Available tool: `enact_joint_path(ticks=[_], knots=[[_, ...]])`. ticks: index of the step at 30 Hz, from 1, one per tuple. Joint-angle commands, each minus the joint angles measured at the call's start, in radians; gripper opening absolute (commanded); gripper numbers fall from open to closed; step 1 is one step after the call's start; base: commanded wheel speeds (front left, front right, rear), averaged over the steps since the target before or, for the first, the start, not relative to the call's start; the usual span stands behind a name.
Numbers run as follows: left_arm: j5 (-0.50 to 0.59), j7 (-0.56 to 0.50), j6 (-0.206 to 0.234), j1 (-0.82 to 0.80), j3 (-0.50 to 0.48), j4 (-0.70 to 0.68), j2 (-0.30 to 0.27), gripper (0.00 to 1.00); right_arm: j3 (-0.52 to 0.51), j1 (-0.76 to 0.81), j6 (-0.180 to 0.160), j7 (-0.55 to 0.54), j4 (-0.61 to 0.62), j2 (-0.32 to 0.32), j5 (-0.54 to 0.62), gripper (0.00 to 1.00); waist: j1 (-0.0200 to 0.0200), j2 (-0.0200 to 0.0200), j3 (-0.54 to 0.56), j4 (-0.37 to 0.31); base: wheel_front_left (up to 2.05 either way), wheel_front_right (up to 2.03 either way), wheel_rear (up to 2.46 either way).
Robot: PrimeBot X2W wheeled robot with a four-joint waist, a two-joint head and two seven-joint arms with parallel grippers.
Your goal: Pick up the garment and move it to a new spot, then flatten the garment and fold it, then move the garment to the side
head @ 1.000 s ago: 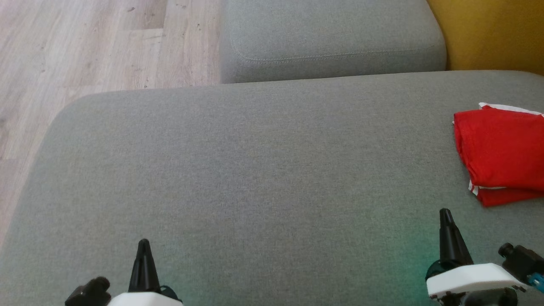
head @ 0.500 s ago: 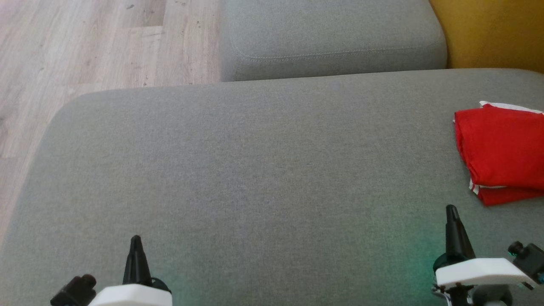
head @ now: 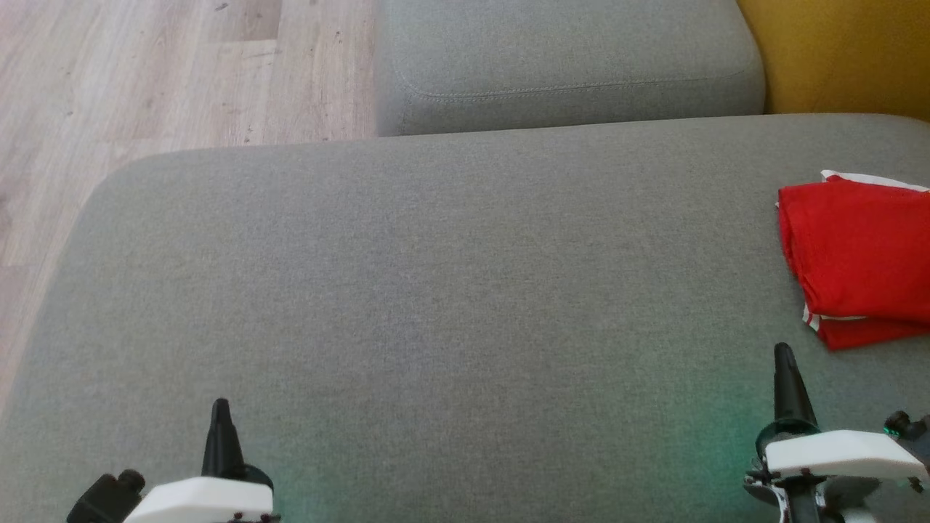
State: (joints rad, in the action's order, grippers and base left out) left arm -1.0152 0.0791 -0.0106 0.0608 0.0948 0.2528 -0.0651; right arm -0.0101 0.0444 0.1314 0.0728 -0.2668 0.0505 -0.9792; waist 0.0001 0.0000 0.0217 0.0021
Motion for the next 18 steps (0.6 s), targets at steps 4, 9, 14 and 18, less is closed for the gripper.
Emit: enact_joint_path(ticks=[4,9,14,18], knots=[[-0.069,-0.016,-0.021,-0.069,-0.042,-0.025,-0.015,0.00,0.001,-0.065,0.000,-0.015,0.031,0.024,-0.074,0.00,-0.0001,0.0000,-0.002,0.000,0.00,0.00,0.00],[-0.126,-0.031,-0.031,-0.079,-0.054,-0.024,-0.015,0.00,-0.006,-0.074,0.000,-0.029,0.030,0.025,-0.134,0.00,-0.0001,0.0000,-0.005,0.000,0.00,0.00,0.00],[-0.183,-0.045,-0.041,-0.089,-0.067,-0.022,-0.015,0.00,-0.013,-0.082,-0.001,-0.044,0.029,0.025,-0.194,0.00,-0.0001,0.0000,-0.007,-0.001,0.00,0.00,0.00],[-0.229,-0.057,-0.049,-0.097,-0.077,-0.021,-0.015,0.00,-0.018,-0.089,-0.001,-0.055,0.029,0.025,-0.242,0.00,-0.0001,0.0000,-0.009,-0.001,0.00,0.00,0.00]])
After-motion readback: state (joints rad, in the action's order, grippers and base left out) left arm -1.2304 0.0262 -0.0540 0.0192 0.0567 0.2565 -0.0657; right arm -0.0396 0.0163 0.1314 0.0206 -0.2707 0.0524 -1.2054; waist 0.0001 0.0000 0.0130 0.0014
